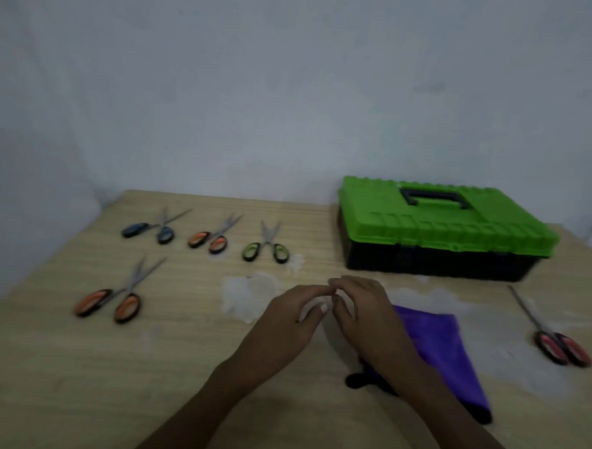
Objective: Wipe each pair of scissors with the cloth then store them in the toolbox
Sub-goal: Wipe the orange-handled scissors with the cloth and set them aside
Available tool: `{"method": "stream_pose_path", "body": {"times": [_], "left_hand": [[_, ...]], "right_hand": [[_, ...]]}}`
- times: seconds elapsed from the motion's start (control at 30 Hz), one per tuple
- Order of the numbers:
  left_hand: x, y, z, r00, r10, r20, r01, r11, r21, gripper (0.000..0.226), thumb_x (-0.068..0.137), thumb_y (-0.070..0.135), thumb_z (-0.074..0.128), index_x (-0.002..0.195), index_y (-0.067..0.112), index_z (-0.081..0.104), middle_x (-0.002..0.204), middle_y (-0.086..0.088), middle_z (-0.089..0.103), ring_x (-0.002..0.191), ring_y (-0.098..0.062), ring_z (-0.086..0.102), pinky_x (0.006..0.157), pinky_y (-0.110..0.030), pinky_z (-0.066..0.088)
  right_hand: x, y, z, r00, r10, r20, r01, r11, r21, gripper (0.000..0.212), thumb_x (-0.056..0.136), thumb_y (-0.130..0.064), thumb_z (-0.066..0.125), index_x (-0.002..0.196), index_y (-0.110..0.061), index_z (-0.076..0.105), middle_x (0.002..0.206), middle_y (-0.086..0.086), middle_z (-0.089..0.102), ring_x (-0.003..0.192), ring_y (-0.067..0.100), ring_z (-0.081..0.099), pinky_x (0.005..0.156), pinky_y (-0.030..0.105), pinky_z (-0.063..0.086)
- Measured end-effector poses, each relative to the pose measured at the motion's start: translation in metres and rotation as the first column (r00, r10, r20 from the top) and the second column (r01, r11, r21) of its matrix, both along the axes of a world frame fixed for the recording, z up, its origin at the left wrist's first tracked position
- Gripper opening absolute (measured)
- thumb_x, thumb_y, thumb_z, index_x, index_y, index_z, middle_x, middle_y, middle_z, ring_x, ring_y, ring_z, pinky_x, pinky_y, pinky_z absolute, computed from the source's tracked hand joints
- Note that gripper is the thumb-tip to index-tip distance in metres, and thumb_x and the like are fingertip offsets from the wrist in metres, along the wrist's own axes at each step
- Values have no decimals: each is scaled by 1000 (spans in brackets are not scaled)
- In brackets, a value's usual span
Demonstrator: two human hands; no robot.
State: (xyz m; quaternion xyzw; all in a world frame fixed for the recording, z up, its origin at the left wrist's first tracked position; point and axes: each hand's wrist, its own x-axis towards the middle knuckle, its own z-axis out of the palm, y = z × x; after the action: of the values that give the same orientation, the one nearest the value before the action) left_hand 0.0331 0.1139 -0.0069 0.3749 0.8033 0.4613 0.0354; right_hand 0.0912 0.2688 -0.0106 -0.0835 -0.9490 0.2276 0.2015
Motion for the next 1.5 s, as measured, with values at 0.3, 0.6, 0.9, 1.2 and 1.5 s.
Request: {"method": "stream_pose_path", "body": {"times": [0.3,0.6,0.9,1.2,1.5], "left_hand": [[-70,-122,-5,828,503,-250,-544,828,-137,26,93,12,53,110,19,71,113,-1,71,110,-19,62,98,-29,43],[-81,-192,-11,652,716,-250,-738,524,-425,29,99,28,46,124,19,57,127,-10,57,119,-32,49,95,-45,39],[-79,-174,-5,754,654,59,-630,746,-215,28,93,17,61,119,8,64,114,-11,69,103,-24,62,84,-28,45],[-44,-91,7,574,-32,818,-459,815,354,19,94,6,60,110,0,70,101,-16,76,90,-25,75,78,-33,61],[12,9,6,521,-162,838,-255,908,333,19,94,4,61,112,-4,62,106,-24,73,93,-33,74,79,-43,61]], "right_hand": [[-80,-131,-13,958,278,76,-272,959,-76,43,92,-29,44,132,-17,55,127,1,61,117,19,52,100,33,42],[-104,-223,-23,899,436,34,-437,892,113,38,90,-32,45,126,-28,56,113,-4,67,100,23,54,83,38,44],[-85,-198,-22,944,327,-31,-317,932,176,14,90,-33,53,95,-26,64,97,-6,65,89,20,52,72,35,37],[-29,-101,-5,981,151,-125,-129,977,169,14,87,-35,58,100,-30,63,111,-12,63,97,14,55,76,34,45],[70,5,11,998,-56,-20,59,987,149,38,87,-39,61,123,-29,59,119,-10,63,110,12,53,89,32,45]]}}
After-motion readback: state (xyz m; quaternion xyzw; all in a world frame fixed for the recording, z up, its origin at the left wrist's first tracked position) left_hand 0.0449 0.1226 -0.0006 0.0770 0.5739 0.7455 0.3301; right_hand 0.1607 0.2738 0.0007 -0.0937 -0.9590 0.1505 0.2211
